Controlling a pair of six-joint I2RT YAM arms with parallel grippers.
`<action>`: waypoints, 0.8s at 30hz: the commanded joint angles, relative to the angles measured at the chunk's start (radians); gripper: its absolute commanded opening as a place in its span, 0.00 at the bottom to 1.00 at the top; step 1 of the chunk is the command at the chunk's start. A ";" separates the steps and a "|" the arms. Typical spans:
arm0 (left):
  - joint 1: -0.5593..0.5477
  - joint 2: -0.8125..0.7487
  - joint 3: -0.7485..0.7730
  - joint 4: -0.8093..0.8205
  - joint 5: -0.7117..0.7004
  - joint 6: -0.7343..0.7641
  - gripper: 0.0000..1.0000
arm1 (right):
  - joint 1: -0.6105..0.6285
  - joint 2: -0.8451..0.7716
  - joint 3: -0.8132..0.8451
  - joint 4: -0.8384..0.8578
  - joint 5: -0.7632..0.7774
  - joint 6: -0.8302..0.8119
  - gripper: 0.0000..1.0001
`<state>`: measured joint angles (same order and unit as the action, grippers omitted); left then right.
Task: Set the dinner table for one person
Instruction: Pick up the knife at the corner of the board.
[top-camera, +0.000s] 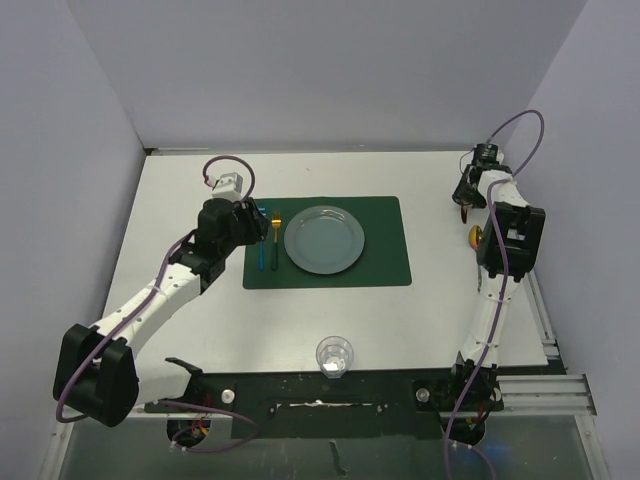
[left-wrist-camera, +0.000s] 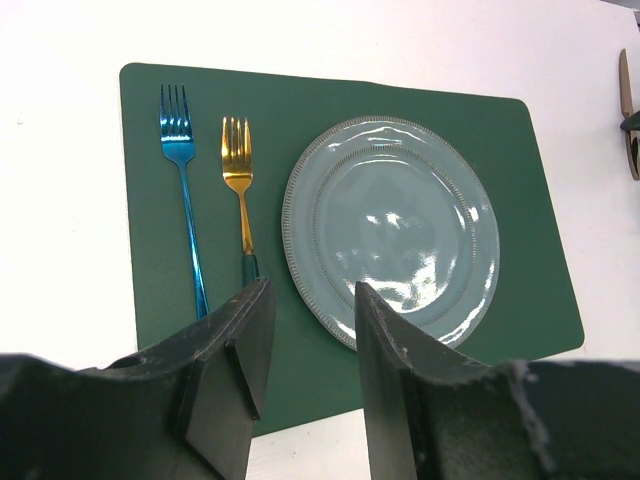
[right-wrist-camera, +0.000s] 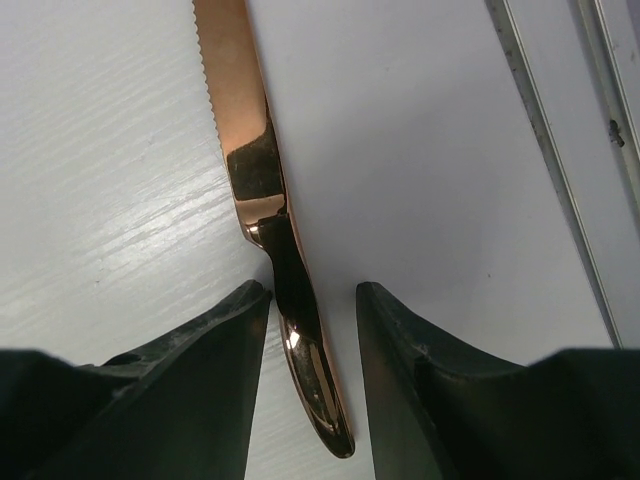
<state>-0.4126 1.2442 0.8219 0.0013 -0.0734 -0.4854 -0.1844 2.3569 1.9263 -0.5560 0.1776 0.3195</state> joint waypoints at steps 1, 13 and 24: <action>-0.002 -0.003 0.057 0.031 0.003 0.009 0.36 | -0.009 0.032 0.012 0.013 -0.018 -0.020 0.42; -0.002 0.003 0.063 0.020 0.003 0.008 0.36 | -0.009 0.072 -0.001 0.003 -0.064 -0.036 0.23; -0.002 -0.044 0.049 0.014 0.001 -0.007 0.36 | -0.009 0.028 -0.094 0.063 -0.138 -0.057 0.00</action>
<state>-0.4126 1.2457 0.8322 -0.0116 -0.0738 -0.4870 -0.1959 2.3650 1.9148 -0.4976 0.1013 0.2829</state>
